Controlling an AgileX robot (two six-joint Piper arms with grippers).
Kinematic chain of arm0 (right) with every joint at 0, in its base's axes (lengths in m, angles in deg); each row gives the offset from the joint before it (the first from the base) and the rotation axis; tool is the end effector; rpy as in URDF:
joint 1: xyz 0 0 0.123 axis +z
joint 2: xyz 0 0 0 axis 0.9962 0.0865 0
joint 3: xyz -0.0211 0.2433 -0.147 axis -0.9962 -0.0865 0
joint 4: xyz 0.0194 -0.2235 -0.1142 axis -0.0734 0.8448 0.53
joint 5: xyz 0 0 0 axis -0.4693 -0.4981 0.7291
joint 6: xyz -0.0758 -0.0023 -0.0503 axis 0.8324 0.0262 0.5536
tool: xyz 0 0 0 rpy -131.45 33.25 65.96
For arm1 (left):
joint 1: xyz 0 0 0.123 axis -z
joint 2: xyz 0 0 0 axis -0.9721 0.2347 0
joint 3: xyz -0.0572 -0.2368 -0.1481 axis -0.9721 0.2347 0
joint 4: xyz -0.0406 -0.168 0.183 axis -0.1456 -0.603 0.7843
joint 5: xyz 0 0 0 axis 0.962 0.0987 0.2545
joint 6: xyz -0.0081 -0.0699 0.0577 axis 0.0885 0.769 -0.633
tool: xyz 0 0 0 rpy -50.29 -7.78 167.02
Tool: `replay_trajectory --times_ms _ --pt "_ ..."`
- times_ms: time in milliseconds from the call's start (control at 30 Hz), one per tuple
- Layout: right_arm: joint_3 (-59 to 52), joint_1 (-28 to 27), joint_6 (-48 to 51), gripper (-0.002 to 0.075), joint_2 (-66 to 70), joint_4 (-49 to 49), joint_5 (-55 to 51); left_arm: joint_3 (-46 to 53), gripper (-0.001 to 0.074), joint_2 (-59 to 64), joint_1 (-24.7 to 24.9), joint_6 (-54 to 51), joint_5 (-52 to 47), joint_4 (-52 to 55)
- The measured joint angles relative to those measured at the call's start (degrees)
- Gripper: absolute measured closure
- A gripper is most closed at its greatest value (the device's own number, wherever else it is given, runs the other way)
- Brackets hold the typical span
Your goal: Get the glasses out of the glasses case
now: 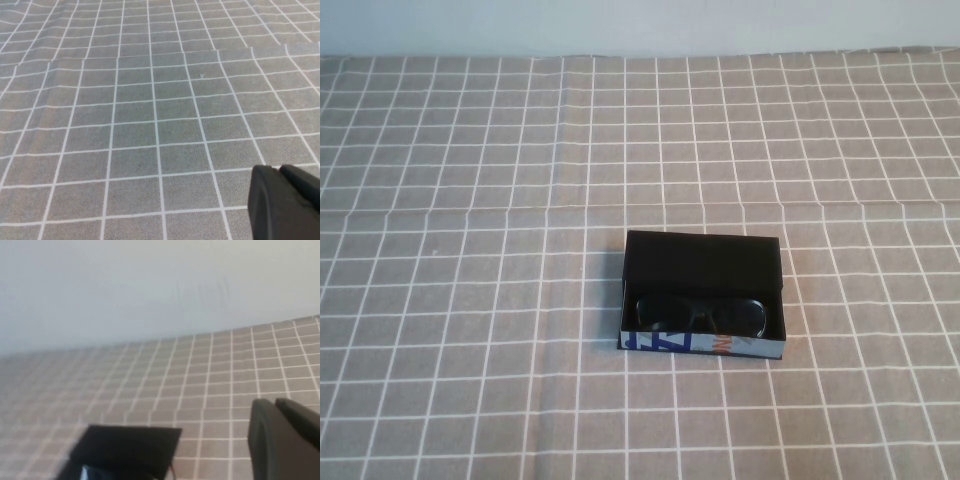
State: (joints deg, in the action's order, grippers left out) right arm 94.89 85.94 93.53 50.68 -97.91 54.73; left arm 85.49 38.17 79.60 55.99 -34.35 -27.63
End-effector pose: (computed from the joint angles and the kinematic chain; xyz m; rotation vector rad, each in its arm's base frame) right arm 0.0602 0.0209 0.2869 0.0096 1.6538 0.3705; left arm 0.0522 -0.0048 0.1738 0.0915 1.8536 -0.0394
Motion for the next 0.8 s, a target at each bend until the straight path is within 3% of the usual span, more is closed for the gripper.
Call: replay_trajectory --times_ms 133,333,467,567,800 --pt "11.9 0.0 6.6 0.0743 13.3 6.3 -7.6 0.0 0.0740 0.0 0.0 0.0 0.0 0.0" --pt "31.9 0.0 24.9 0.0743 33.6 8.1 -25.5 0.0 0.0740 0.0 0.0 0.0 0.0 0.0" --pt "42.4 0.5 32.1 0.0743 46.3 8.2 -37.2 0.0 0.0740 0.0 0.0 0.0 0.0 0.0" --pt "48.5 3.7 34.5 0.0743 54.4 9.4 -41.8 0.0 0.0740 0.0 0.0 0.0 0.0 0.0" --pt "56.4 17.5 35.2 0.0743 70.2 20.7 -43.6 0.0 0.0740 0.0 0.0 0.0 0.1 0.0"
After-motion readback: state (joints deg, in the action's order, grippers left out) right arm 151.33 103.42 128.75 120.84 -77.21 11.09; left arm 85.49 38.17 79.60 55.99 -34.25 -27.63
